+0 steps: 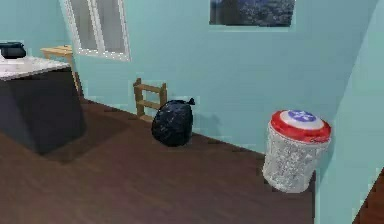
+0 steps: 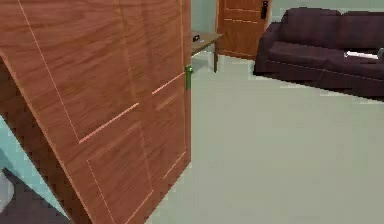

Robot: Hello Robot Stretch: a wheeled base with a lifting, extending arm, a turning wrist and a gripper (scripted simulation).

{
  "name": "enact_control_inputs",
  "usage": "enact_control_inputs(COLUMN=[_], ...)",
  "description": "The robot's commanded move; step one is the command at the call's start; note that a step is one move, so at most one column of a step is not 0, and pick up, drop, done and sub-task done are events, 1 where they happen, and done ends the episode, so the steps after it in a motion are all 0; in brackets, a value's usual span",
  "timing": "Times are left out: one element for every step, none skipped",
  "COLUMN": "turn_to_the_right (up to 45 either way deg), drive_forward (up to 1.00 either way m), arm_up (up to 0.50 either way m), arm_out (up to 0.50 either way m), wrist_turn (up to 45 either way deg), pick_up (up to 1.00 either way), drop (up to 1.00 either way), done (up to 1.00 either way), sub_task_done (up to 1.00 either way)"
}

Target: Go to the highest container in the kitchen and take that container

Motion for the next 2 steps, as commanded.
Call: enact_control_inputs(turn_to_the_right=[0.0, 6.0], drive_forward=[0.10, 0.00], arm_up=[0.00, 0.00], arm_out=[0.00, 0.00], wrist_turn=[0.0, 0.0], pick_up=[0.00, 0.00], drop=[0.00, 0.00], done=[0.00, 0.00], sub_task_done=[0.00, 0.00])
